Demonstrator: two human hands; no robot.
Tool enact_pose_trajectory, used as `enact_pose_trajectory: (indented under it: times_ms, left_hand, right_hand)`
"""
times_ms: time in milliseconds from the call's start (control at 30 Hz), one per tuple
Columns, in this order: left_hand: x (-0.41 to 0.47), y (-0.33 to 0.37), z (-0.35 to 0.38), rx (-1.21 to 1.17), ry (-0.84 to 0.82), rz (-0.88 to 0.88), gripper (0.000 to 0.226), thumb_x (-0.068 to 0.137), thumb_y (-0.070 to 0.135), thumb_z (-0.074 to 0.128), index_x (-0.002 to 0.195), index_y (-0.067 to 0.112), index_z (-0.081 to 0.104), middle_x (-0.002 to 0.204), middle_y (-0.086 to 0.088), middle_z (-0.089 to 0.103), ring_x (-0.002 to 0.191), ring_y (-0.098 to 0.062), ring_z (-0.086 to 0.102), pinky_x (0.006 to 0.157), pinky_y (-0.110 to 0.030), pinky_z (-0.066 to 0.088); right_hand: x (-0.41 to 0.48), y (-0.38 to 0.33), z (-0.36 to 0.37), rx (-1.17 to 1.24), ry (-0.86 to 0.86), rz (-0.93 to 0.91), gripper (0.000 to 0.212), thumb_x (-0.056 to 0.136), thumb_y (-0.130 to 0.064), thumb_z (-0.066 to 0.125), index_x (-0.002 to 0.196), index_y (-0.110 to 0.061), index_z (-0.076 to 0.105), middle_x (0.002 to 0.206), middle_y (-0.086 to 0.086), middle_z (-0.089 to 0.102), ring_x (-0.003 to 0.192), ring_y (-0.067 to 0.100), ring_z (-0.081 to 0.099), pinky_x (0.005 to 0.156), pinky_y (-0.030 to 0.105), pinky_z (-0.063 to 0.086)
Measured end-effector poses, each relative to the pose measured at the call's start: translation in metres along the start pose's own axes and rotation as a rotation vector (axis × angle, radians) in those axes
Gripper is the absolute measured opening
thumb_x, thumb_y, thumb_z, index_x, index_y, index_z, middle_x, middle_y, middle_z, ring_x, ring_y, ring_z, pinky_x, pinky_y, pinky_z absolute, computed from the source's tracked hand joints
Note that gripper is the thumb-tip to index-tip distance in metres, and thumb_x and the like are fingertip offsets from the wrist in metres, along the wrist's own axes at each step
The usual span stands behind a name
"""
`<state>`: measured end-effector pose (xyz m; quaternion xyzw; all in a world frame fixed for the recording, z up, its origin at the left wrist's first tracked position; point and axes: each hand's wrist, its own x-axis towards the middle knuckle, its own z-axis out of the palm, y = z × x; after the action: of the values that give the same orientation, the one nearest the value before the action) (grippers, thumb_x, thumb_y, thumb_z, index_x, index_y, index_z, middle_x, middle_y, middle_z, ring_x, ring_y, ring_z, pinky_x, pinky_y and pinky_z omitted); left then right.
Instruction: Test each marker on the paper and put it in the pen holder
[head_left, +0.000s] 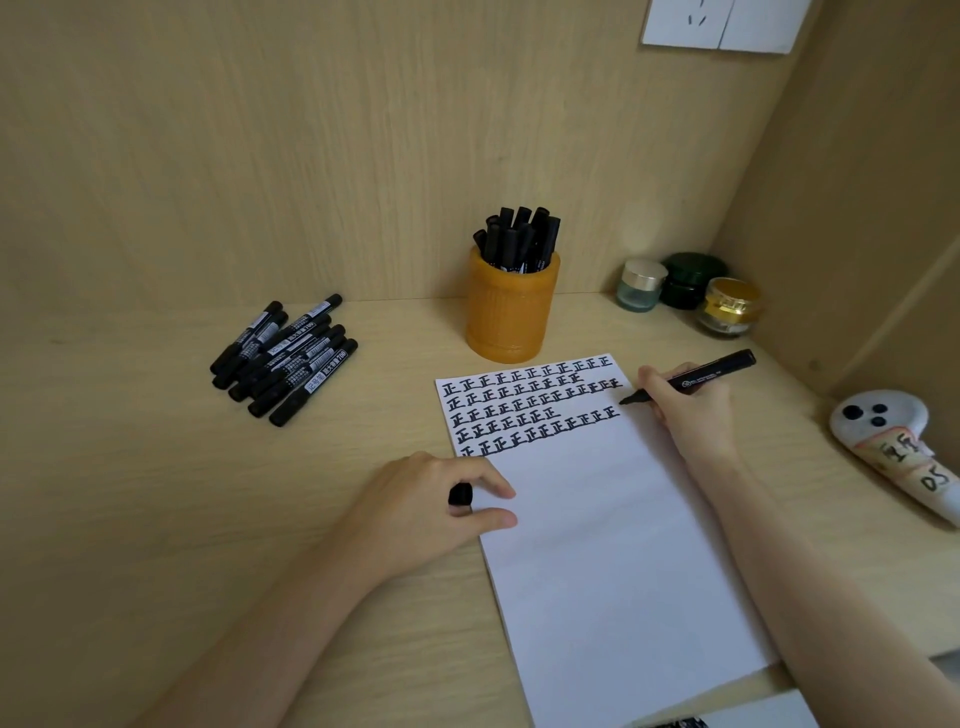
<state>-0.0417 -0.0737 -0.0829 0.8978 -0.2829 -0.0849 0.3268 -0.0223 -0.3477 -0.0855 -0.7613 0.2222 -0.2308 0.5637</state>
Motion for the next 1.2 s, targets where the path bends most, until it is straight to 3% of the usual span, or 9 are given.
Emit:
enact_pose_trajectory:
  times_ms: [100,400,600,967,1200]
  left_hand:
    - [-0.0003,0.0017,-0.0010,0.000,-0.014,0.008,0.019,0.077,0.048,0.069,0.094,0.040,0.067,0.051,0.039,0.048,0.050,0.009,0.049,0.061,-0.016,0.034]
    - [0.0007,-0.0024,0.0010,-0.022,0.024,0.016,0.019,0.074,0.052,0.070,0.091,0.043,0.067,0.041,0.010,0.042,0.049,0.002,0.048,0.057,-0.017,0.032]
    - [0.0005,0.0012,-0.0006,-0.012,-0.009,0.011,0.018,0.077,0.049,0.069,0.093,0.041,0.067,0.047,0.032,0.049,0.050,0.007,0.048,0.059,-0.016,0.032]
    - [0.0008,-0.0013,-0.0004,-0.006,0.001,0.018,0.019,0.075,0.055,0.068,0.091,0.045,0.065,0.045,0.025,0.049,0.050,0.003,0.048,0.058,-0.017,0.033]
    - [-0.0006,0.0040,-0.0025,0.010,-0.022,0.020,0.018,0.079,0.047,0.068,0.096,0.040,0.066,0.050,0.042,0.046,0.050,0.009,0.048,0.059,-0.014,0.031]
  right_hand:
    - [0.0004,0.0005,0.0004,0.006,-0.006,-0.008,0.031,0.086,-0.022,0.067,0.058,-0.019,0.054,0.055,-0.004,0.052,0.054,0.012,0.045,0.059,0.028,0.036]
    - [0.0005,0.0014,0.0013,-0.032,0.001,-0.049,0.029,0.086,-0.020,0.067,0.061,-0.019,0.053,0.056,-0.002,0.053,0.054,0.014,0.046,0.057,0.028,0.037]
    - [-0.0003,0.0004,0.0015,-0.038,0.031,-0.045,0.030,0.087,-0.021,0.066,0.060,-0.019,0.054,0.057,-0.001,0.053,0.055,0.014,0.047,0.057,0.028,0.037]
    - [-0.0005,-0.0011,0.0013,-0.052,0.021,-0.019,0.026,0.086,-0.017,0.064,0.063,-0.015,0.052,0.058,0.001,0.051,0.056,0.015,0.045,0.055,0.028,0.036]
    - [-0.0005,-0.0011,0.0005,-0.067,0.026,-0.021,0.022,0.085,-0.012,0.062,0.066,-0.012,0.052,0.061,0.002,0.051,0.058,0.015,0.046,0.055,0.028,0.037]
